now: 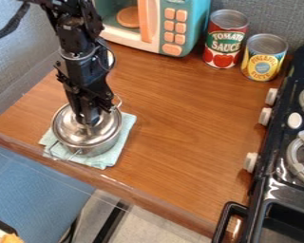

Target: Opens the silver pot

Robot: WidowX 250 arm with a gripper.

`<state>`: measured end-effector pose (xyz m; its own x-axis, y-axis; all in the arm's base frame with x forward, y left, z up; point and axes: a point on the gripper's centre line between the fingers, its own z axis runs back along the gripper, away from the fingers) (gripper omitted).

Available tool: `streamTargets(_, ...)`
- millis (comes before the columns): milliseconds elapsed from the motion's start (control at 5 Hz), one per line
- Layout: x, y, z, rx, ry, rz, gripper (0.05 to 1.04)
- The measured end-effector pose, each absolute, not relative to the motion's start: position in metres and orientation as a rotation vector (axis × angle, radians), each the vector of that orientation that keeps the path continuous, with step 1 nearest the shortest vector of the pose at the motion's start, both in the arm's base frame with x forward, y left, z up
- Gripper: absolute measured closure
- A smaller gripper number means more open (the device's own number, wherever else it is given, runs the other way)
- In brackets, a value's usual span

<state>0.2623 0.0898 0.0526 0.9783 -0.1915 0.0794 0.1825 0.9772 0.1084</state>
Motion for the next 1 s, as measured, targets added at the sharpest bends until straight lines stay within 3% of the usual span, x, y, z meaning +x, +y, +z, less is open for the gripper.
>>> streamTargets(200,0.260,0.077,0.063,0.054,-0.080,-0.203,0.801)
streamTargets(400,0.263,0.039,0.100,0.029,-0.180,-0.300,0.801)
streamTargets(600,0.260,0.010,0.105,0.015,-0.182,-0.360,0.801)
streamTargets(800,0.277,-0.011,0.104,0.014,-0.172,-0.347,0.801)
streamTargets(1000,0.316,-0.020,0.111,-0.004,-0.184,-0.277,0.801)
